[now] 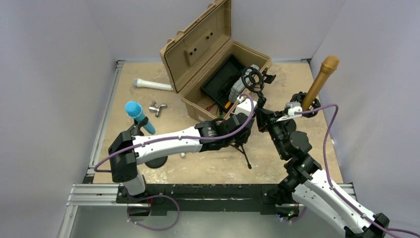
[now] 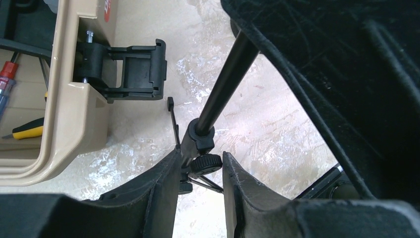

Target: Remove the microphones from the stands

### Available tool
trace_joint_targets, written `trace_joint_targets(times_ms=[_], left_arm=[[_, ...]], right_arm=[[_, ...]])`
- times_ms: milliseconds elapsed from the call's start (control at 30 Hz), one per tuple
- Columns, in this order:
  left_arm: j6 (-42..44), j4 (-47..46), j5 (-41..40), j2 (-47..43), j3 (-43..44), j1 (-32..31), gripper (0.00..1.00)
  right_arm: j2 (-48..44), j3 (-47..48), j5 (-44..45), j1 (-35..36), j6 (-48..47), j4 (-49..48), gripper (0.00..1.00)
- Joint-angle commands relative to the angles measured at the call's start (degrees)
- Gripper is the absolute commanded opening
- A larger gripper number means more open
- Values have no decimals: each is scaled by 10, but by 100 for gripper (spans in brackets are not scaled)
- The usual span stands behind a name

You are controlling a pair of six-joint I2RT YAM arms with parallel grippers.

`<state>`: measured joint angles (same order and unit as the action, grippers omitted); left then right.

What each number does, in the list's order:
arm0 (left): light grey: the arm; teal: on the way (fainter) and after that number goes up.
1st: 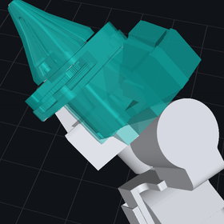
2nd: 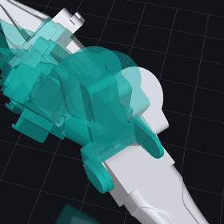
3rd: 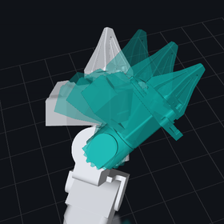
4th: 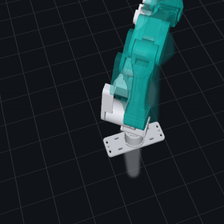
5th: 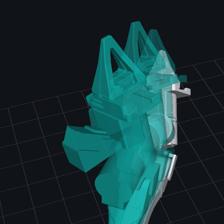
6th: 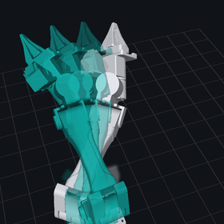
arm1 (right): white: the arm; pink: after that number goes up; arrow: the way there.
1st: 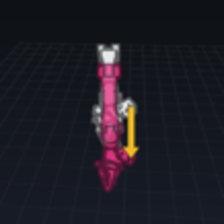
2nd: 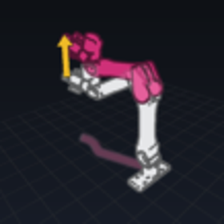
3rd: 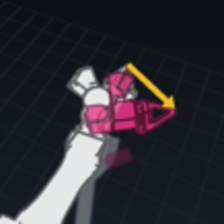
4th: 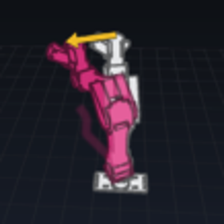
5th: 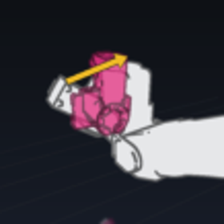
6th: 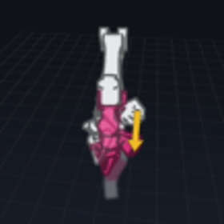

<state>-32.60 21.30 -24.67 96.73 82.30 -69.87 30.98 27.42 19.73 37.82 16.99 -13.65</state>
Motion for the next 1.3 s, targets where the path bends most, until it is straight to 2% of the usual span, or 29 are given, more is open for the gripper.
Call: trace_joint_targets(times_ms=[0,133,333,433,500,533,633,733,800,900,1033,1133,1267], left_arm=[[-20,-2,-21,0,15,2,35],[-22,-10,-15,3,13,6,32],[-64,-5,49,10,9,34,19],[-86,-20,85,1,-6,45,11],[-116,-31,120,-7,-19,55,0],[-136,-39,138,-13,-27,62,0],[-219,-107,196,-45,-85,85,0],[-338,-267,240,-81,-182,112,0],[-442,-384,244,-95,-262,124,0],[-557,-520,239,-87,-330,131,0],[-645,-665,262,-36,-350,131,0],[-664,-673,297,-8,-339,130,1],[-619,-644,310,-31,-344,131,31]], right_arm=[[-9,35,-11,1,7,-57,0],[-7,36,-15,1,9,-60,0],[-7,37,-16,1,9,-60,0],[-6,37,-18,1,9,-62,0],[-4,35,-19,1,10,-64,0],[-4,34,-20,1,10,-66,0],[-7,30,-28,1,9,-74,0],[-13,24,-32,1,8,-84,0],[-18,16,-35,1,8,-89,0],[-26,5,-42,1,10,-99,0],[-34,-8,-57,1,6,-111,0],[-35,-10,-62,1,-2,-112,0],[-37,-12,-61,1,-13,-106,0]])
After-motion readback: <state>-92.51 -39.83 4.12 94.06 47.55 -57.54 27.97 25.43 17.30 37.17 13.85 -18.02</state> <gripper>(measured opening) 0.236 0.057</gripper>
